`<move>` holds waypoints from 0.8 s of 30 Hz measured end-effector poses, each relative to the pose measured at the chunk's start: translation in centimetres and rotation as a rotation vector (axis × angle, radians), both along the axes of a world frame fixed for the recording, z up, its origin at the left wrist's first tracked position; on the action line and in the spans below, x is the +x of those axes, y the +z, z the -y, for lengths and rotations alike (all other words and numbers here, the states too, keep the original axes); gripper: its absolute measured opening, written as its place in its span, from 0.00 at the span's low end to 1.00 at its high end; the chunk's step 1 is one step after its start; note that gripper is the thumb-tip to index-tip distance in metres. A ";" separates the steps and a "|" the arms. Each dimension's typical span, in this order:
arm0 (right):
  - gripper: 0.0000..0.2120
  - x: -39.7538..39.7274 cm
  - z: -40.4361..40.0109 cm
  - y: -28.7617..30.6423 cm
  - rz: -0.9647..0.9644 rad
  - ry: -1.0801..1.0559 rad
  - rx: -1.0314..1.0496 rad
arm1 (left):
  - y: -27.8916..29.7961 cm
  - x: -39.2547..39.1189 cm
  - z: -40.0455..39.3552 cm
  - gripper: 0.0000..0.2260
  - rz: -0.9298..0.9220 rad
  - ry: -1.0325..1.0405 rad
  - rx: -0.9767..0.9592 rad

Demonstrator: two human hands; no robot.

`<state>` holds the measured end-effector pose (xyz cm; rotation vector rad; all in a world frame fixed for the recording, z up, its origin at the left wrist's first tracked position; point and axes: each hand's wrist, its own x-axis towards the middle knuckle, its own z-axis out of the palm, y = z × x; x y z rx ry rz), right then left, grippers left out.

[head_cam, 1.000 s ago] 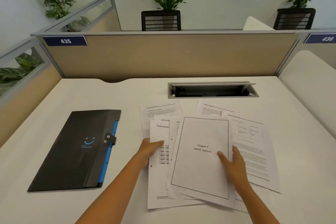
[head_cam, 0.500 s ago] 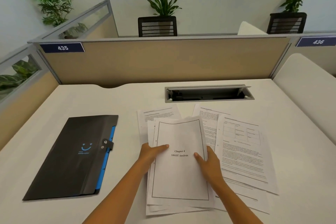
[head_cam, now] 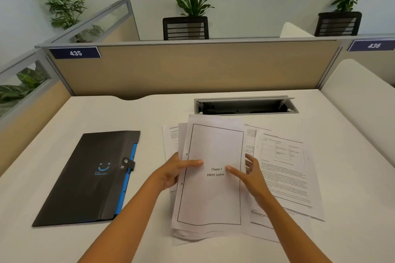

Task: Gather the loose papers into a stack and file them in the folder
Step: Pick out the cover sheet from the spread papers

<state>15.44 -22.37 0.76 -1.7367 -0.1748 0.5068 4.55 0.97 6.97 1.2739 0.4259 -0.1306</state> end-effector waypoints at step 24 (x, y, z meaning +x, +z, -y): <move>0.16 -0.8 -1.1 10.5 0.332 0.041 0.360 | 5.8 -0.1 2.9 0.08 0.474 0.434 0.414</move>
